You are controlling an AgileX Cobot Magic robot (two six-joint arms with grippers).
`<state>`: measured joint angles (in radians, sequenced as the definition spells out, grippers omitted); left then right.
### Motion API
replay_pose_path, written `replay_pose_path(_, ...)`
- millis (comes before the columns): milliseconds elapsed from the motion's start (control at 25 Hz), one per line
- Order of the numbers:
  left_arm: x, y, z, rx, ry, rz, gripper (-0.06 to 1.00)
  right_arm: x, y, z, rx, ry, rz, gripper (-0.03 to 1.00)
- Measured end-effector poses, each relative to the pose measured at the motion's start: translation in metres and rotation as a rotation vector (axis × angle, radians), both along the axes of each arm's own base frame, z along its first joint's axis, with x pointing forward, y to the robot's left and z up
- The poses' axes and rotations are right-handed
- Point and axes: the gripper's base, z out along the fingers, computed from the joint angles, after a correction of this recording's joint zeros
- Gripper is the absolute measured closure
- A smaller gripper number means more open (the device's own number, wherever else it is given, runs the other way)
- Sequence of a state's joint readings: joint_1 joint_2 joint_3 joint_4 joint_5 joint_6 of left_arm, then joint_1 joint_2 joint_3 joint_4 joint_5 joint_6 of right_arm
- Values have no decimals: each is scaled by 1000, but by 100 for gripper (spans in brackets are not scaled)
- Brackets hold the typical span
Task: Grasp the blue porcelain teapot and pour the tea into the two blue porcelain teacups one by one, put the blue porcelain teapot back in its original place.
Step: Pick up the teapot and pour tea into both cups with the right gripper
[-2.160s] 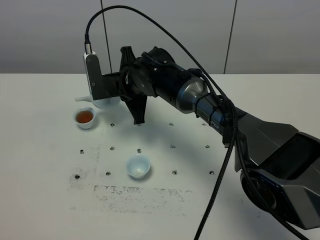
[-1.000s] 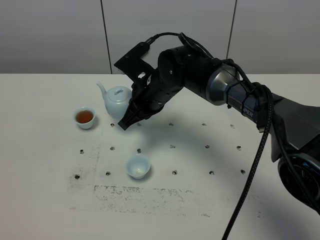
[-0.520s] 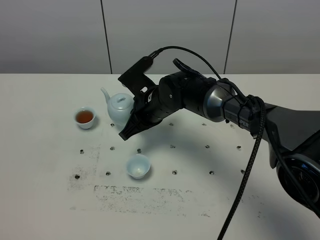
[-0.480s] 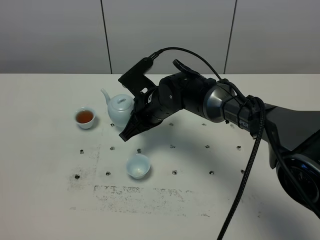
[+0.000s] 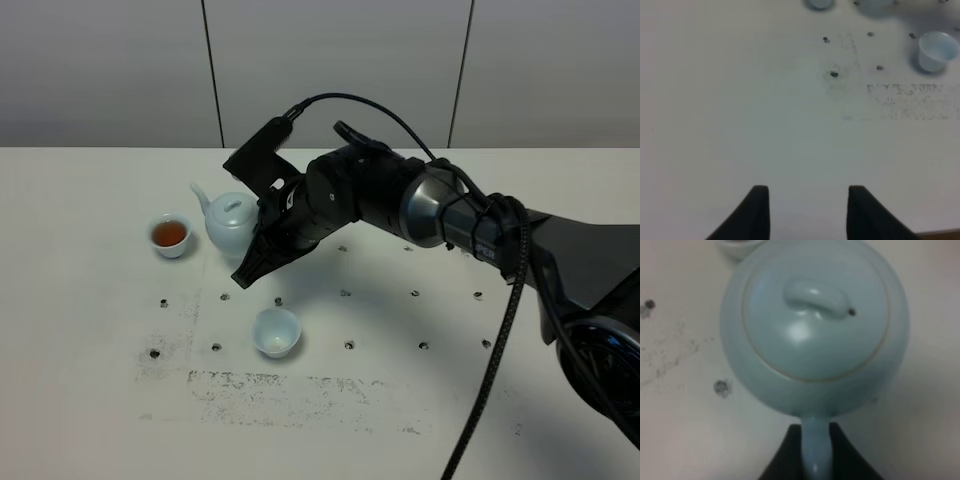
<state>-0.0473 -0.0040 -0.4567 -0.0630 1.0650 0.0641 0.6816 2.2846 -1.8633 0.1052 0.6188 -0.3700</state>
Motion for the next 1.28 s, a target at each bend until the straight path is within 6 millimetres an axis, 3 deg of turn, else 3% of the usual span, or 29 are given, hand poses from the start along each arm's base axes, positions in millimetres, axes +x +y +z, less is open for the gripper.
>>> replay_pose_path(80,0,0,0,0,0,0,52,-2,-7,21,-3,-23,20,91)
replay_pose_path(240,0,0,0,0,0,0,52,-12,-35,42,-23,-93,73,91)
replay_pose_path(480,0,0,0,0,0,0,52,-33,-91,35,-175,-154,211,91)
replay_pose_path(640,0,0,0,0,0,0,52,-36,-109,29,-307,-188,357,91)
replay_pose_path(920,0,0,0,0,0,0,52,-39,-114,25,-468,-209,508,91)
replay_pose_path(1280,0,0,0,0,0,0,52,-57,-89,25,-557,-254,645,91)
